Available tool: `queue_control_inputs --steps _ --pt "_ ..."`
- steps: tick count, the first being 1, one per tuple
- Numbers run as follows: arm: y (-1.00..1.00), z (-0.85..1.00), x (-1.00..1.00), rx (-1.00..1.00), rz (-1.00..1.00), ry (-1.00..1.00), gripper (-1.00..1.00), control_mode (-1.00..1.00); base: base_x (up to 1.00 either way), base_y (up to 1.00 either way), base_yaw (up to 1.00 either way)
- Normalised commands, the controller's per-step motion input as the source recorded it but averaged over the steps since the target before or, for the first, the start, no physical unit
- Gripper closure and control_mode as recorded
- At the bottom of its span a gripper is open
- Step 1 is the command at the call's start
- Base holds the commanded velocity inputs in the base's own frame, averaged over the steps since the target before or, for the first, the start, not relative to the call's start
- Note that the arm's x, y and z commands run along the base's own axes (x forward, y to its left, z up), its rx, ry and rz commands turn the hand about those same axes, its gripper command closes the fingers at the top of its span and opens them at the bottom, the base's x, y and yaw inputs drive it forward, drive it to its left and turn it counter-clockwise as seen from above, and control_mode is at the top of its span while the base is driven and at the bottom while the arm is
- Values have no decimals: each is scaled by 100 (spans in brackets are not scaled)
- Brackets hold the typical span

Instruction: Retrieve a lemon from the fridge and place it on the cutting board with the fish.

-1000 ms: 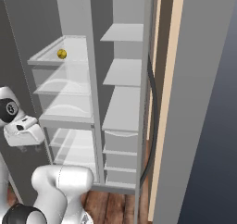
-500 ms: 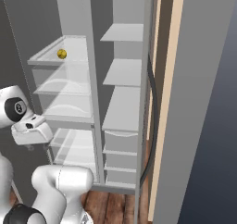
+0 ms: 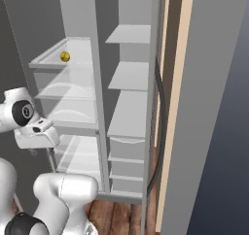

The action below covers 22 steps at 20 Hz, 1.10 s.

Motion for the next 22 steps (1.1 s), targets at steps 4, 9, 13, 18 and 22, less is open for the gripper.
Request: queue_control_inputs --steps 4,9,13,18,22 --pt "-17 0 8 29 11 0 -100 -100 0 0 0" --pt "-5 1 1 23 14 -6 -100 -100 0 0 0" --pt "0 8 0 10 17 -12 -100 -100 0 0 0" --pt "-13 0 0 0 15 -1 -100 -100 0 0 0" --pt "-1 0 0 0 8 0 -100 -100 0 0 0"
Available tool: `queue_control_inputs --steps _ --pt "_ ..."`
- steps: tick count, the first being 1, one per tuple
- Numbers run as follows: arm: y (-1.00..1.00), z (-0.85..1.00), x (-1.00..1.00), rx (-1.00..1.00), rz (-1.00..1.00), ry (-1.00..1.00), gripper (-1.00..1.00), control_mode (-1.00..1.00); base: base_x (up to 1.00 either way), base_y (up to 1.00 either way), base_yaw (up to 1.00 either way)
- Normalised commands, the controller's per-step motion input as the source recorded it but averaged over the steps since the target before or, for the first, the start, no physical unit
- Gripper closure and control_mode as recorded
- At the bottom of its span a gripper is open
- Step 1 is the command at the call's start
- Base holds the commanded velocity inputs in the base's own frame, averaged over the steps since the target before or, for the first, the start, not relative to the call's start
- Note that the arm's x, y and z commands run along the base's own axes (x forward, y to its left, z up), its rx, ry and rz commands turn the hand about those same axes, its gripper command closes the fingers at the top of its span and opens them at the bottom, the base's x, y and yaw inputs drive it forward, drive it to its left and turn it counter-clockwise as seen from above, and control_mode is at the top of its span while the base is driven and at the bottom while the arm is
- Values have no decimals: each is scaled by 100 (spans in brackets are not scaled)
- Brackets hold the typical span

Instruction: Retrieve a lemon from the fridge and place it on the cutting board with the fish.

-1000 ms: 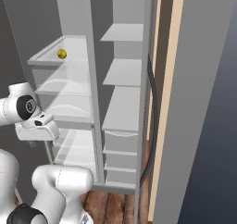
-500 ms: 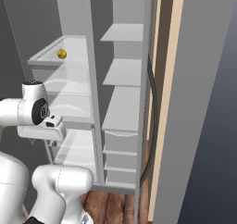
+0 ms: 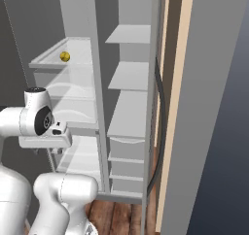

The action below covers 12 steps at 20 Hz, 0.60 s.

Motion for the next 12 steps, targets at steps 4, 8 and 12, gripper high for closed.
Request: queue_control_inputs --steps 4,8,12 --pt "0 0 0 0 0 0 -100 -100 0 0 0" --pt "0 0 0 0 0 0 -100 -100 0 0 0" --pt "0 0 0 0 0 0 -100 -100 0 0 0"
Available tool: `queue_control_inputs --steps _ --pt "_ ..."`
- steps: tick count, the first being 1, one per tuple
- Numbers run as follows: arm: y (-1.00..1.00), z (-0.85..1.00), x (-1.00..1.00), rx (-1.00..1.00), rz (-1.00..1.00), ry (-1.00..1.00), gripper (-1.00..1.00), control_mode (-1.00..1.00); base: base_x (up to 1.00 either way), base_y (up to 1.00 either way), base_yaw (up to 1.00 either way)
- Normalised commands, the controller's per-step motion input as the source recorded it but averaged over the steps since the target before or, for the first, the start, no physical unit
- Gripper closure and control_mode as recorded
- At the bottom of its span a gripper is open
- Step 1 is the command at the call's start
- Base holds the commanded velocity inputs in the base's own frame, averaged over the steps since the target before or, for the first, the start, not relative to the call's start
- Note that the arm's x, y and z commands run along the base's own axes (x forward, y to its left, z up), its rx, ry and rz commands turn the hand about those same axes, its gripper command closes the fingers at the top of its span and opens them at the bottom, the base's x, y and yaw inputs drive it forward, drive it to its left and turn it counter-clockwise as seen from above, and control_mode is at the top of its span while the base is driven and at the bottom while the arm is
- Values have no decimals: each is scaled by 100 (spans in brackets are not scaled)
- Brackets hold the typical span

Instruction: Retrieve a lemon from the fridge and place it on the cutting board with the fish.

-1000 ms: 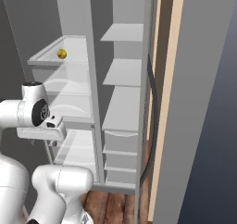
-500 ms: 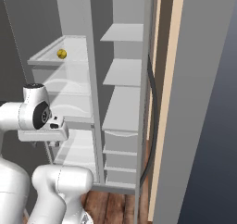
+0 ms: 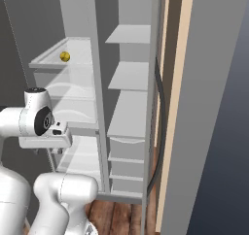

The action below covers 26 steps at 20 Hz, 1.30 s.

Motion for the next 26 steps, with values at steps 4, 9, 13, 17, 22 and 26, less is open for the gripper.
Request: queue_control_inputs --steps 4,9,13,17,22,26 --pt "5 0 5 0 0 0 -100 -100 0 0 0" --pt "3 0 4 0 0 -1 -100 100 24 19 0" --pt "0 0 0 0 0 0 -100 100 37 15 0" --pt "0 0 0 0 0 0 -100 100 36 7 0" --pt "0 0 0 0 0 0 -100 100 25 30 0" --pt "0 0 0 0 0 0 -100 100 28 38 -1"
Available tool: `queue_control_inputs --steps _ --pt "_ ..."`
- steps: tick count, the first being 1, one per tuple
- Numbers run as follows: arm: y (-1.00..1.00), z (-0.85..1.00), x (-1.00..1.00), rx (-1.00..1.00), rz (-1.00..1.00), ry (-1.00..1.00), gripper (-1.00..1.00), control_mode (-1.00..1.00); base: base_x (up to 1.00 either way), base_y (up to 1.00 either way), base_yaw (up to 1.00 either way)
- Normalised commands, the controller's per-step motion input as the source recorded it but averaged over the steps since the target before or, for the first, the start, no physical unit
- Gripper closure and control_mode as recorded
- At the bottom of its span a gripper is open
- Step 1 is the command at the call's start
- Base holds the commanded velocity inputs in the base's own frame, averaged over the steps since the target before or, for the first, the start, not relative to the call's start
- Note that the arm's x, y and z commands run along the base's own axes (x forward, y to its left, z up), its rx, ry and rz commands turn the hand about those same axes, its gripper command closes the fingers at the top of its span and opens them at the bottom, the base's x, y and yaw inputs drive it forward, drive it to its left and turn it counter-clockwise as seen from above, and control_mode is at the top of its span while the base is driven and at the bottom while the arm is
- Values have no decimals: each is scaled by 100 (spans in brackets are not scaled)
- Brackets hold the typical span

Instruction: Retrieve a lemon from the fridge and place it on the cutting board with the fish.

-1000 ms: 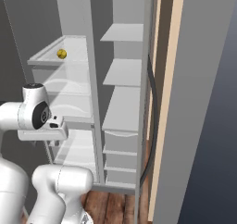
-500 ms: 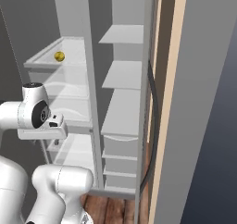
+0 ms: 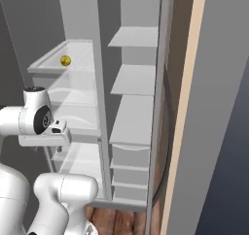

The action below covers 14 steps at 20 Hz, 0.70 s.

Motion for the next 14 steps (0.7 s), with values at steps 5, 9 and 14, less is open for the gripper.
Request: queue_control_inputs --steps 5,9,14 --pt "0 0 0 0 0 0 -100 100 29 36 -1" --pt "0 0 0 0 0 0 -100 100 46 2 -1" --pt "0 0 0 0 0 0 -100 100 46 10 0"
